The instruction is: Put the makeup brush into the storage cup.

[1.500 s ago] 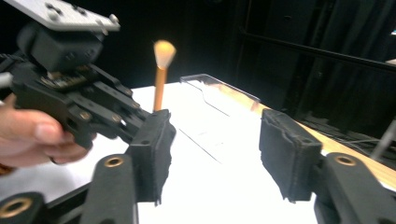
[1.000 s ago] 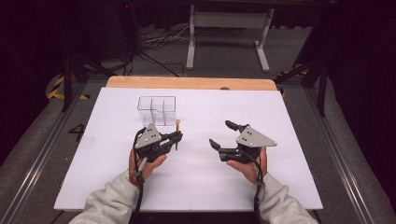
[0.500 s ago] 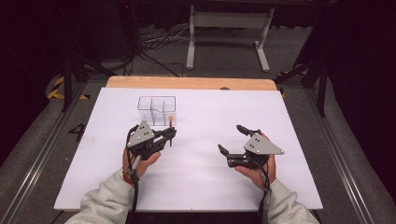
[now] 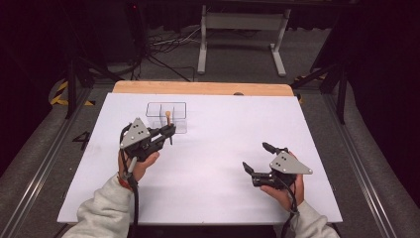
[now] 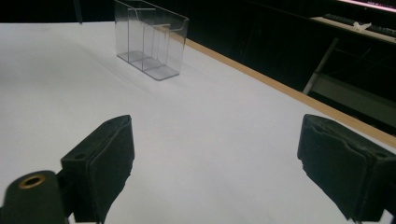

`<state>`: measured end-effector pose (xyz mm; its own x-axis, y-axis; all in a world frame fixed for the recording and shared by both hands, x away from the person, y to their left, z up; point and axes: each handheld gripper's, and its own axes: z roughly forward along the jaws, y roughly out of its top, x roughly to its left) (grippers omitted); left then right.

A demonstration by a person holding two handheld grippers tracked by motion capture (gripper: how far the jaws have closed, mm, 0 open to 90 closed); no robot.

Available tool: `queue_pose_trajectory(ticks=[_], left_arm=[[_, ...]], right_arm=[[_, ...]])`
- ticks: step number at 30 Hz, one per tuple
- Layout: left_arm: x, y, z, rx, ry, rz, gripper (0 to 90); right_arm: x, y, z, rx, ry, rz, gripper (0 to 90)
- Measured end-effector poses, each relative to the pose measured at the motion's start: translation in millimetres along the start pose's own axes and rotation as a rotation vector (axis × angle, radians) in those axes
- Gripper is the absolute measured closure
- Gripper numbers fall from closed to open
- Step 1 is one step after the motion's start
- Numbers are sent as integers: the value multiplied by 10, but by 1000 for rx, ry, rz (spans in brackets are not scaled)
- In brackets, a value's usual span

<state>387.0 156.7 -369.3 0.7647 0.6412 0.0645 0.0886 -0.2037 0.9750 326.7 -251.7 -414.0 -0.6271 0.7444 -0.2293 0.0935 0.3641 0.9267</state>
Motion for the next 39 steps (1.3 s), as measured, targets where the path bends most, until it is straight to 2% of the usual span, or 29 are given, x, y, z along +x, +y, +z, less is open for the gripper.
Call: queue_pose_trajectory(ticks=[6,11,14,15,18,20,21,24,26,29,30,32,34,36,39], left_arm=[[185,202,-3,-24,37,7,826],[319,313,60,-30,70,9,826],[392,342,123,-31,88,-1,826],[417,345,148,-39,100,0,825],[486,336,242,-53,117,3,826],[538,331,320,-34,139,8,826],[572,325,351,-41,134,-3,826],[654,316,441,-32,158,-8,826],[695,293,500,-5,177,2,826],[751,246,550,11,179,-9,826],[783,219,579,26,198,-15,826],[842,184,600,22,194,-37,825],[878,165,628,32,219,-38,825],[906,143,658,31,216,-52,825],[925,114,715,45,217,-49,825]], right_arm=[[-54,-65,-80,27,-21,14,117],[-118,-78,-140,15,-42,25,119],[-144,-100,-133,12,-31,46,118],[-152,-112,-127,9,-12,52,112],[-152,-115,-125,1,0,58,112],[-144,-111,-130,0,0,54,111],[-144,-110,-132,-2,3,55,111],[-143,-115,-123,2,8,57,111],[-143,-122,-109,5,9,59,113],[-142,-131,-103,7,11,60,113],[-142,-135,-98,9,14,62,113],[-141,-139,-87,17,17,59,113],[-142,-138,-87,15,19,59,113],[-147,-141,-86,15,19,62,114],[-152,-149,-77,19,20,66,116]])
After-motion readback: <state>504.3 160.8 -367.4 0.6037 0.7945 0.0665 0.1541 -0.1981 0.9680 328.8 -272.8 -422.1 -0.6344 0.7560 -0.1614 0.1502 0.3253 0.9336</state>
